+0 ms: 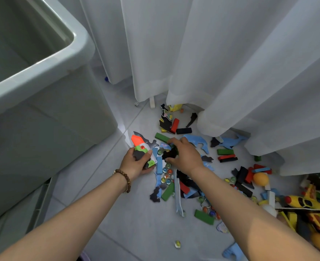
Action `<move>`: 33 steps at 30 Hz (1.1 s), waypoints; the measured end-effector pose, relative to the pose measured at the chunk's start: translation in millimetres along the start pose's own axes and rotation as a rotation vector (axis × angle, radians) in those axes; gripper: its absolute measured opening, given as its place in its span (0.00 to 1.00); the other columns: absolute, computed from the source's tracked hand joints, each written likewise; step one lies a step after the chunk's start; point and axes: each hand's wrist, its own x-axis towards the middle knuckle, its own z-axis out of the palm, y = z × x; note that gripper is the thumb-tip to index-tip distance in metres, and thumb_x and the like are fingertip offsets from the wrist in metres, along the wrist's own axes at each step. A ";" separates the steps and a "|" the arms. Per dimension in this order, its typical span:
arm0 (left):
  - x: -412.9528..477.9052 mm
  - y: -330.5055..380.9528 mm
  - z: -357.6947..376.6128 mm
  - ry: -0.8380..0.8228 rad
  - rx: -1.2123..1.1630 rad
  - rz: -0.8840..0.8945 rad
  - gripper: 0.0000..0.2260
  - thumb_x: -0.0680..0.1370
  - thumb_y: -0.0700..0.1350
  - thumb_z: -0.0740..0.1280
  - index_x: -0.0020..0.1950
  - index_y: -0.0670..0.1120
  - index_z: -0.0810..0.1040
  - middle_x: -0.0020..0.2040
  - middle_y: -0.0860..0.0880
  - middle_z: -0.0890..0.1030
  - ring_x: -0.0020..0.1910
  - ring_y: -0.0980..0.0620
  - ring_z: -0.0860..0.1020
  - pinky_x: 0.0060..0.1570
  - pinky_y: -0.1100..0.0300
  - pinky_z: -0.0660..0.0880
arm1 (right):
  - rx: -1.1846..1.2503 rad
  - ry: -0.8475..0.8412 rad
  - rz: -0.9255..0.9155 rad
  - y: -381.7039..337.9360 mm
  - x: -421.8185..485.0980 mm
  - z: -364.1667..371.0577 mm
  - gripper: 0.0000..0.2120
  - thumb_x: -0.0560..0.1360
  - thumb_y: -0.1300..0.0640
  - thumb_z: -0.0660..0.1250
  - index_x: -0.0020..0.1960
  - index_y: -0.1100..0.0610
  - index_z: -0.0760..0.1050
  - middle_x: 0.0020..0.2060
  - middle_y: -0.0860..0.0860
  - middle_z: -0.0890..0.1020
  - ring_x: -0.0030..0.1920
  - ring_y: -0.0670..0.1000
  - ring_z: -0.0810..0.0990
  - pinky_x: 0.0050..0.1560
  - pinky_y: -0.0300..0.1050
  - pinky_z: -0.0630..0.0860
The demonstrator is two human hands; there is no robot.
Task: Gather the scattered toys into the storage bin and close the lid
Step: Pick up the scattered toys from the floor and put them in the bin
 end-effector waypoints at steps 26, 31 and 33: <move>-151.1 178.5 -5.1 -0.296 0.218 0.431 0.13 0.75 0.44 0.68 0.56 0.42 0.72 0.50 0.42 0.79 0.45 0.48 0.81 0.38 0.60 0.81 | 0.809 0.199 -0.031 -97.6 -73.6 -238.0 0.17 0.69 0.64 0.73 0.54 0.52 0.74 0.41 0.51 0.81 0.38 0.46 0.80 0.35 0.35 0.79; -224.2 251.6 -94.1 -0.136 0.253 0.647 0.10 0.74 0.43 0.69 0.53 0.45 0.74 0.47 0.45 0.80 0.44 0.50 0.81 0.42 0.55 0.81 | 0.764 0.092 -0.249 -220.9 -88.3 -276.9 0.17 0.69 0.64 0.73 0.53 0.52 0.74 0.39 0.51 0.80 0.36 0.45 0.79 0.34 0.36 0.79; -224.9 258.0 -148.1 0.043 0.273 0.633 0.09 0.74 0.44 0.70 0.51 0.46 0.73 0.48 0.43 0.80 0.49 0.45 0.80 0.49 0.47 0.80 | 0.727 0.011 -0.301 -268.6 -82.7 -262.5 0.17 0.69 0.64 0.74 0.53 0.51 0.74 0.40 0.52 0.81 0.36 0.46 0.79 0.35 0.37 0.80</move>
